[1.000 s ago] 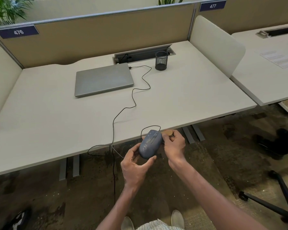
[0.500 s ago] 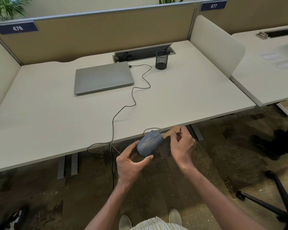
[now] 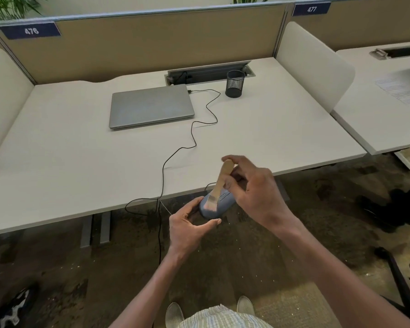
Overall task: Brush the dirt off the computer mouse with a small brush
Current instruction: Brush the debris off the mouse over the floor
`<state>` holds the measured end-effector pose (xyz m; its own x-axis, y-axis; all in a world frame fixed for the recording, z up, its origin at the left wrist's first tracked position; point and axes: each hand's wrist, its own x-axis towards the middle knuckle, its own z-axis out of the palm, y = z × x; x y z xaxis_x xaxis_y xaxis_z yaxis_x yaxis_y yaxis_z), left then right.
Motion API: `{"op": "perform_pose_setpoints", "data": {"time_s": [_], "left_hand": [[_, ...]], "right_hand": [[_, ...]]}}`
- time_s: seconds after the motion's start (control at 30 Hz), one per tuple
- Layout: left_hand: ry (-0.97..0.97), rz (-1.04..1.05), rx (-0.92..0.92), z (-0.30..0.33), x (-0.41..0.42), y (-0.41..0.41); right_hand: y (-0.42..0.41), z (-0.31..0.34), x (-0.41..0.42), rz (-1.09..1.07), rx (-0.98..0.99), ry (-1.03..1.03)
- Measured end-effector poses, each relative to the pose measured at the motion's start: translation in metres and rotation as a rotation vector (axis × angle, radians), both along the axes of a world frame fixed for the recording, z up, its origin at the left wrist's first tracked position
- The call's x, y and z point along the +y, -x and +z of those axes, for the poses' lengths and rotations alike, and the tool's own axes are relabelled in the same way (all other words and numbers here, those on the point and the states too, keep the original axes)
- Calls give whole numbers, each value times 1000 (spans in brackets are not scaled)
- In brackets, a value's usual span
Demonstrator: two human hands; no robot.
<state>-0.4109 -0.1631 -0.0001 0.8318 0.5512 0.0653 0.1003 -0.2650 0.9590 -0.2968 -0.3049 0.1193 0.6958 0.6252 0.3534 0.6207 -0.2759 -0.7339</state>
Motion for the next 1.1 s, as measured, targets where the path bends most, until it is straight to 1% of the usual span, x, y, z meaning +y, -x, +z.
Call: {"op": "perform_pose_setpoints", "data": {"time_s": [0.07, 0.17, 0.33, 0.43, 0.53, 0.63, 0.77, 0.87, 1.0, 1.1], "left_hand": [[2, 0, 1, -1, 1, 0], [-4, -4, 1, 2, -1, 0], [-21, -17, 14, 2, 0, 5], [-18, -24, 15, 0, 2, 7], [-24, -33, 10, 0, 4, 8], [-28, -37, 15, 4, 4, 11], [-45, -38, -3, 9, 3, 12], [-26, -43, -23, 7, 2, 13], [10, -25, -36, 6, 0, 17], [-10, -28, -28, 6, 2, 19]], "right_hand": [[3, -1, 5, 93, -19, 89], [6, -3, 11, 165, -41, 183], [8, 1, 21, 251, -42, 214], [11, 3, 26, 276, -90, 225], [15, 5, 28, 251, -130, 183], [15, 7, 31, 222, -126, 133], [16, 8, 39, 244, -127, 170], [9, 11, 43, 196, -124, 199], [4, 18, 48, 108, -181, 170], [7, 18, 52, 124, -143, 154]]}}
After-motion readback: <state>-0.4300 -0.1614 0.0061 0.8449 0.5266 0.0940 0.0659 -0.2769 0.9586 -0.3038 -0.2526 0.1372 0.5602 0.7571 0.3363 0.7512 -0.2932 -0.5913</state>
